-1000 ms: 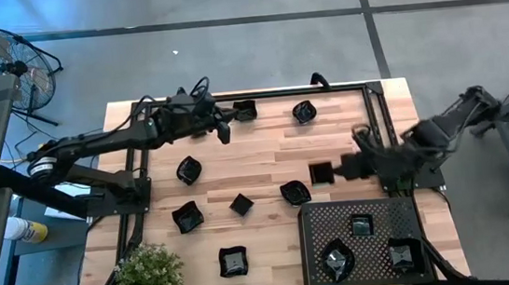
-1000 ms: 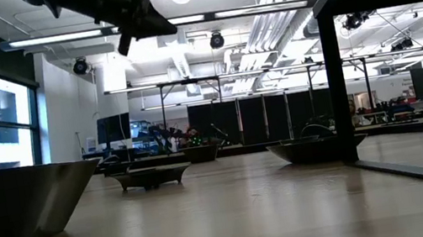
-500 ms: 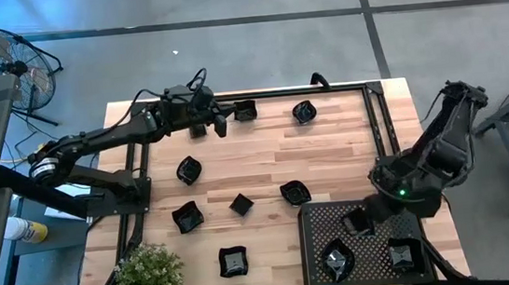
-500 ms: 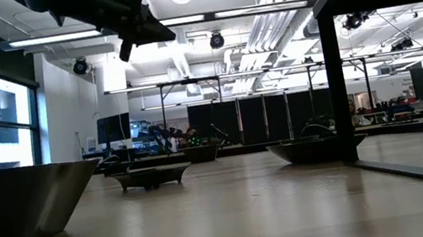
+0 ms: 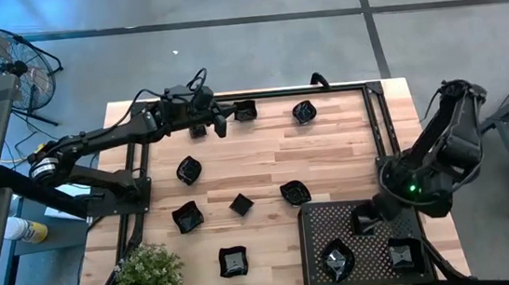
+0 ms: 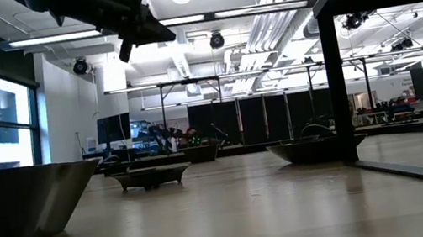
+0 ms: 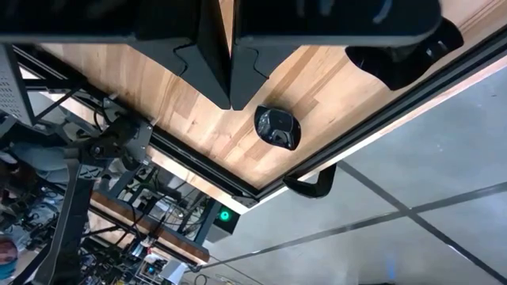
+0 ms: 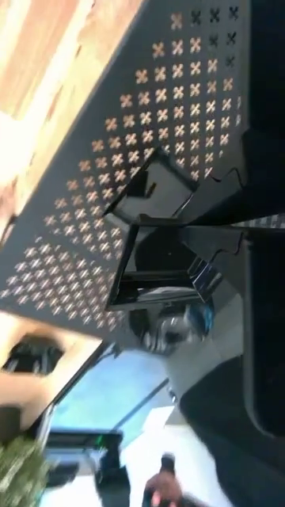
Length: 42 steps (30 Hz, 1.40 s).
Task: Pick & Place Mini shaped plates
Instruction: Stack the black square plate on top of the black square plate on the shelf
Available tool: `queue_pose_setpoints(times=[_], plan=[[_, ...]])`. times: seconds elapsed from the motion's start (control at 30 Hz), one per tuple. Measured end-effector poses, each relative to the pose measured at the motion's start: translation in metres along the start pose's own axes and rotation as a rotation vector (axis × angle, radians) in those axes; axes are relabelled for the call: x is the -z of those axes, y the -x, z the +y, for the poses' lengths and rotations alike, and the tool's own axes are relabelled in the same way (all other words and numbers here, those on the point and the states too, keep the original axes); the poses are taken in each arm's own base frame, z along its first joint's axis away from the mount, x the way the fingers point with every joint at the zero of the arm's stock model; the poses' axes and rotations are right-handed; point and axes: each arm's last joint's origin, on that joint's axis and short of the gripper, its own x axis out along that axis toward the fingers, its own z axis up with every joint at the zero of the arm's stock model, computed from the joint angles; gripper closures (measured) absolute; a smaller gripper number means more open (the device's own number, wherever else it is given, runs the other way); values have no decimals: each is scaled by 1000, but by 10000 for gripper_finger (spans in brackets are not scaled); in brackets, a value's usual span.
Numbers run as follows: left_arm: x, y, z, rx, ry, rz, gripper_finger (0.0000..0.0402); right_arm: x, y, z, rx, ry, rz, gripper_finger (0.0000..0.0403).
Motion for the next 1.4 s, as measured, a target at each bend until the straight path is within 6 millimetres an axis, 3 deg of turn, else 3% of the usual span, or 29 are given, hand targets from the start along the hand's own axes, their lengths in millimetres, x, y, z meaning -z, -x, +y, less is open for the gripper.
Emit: queue_pose_setpoints(times=[0.13,0.33,0.53,0.87,1.07,1.4], plan=[[0,0,0,0,-9,-1,401,0,-2,-4,51,104,23,403],[0,0,0,0,-28,-1,401,-4,-2,-5,89,392,141,403],[0,0,0,0,-29,-1,401,-24,-9,2,86,635,244,403],[0,0,0,-2,-29,0,401,-53,-47,27,13,885,436,403],[0,0,0,-2,-29,0,401,-62,-63,31,31,967,472,403],[1,0,0,-4,-29,6,401,-65,-63,29,28,964,504,380]])
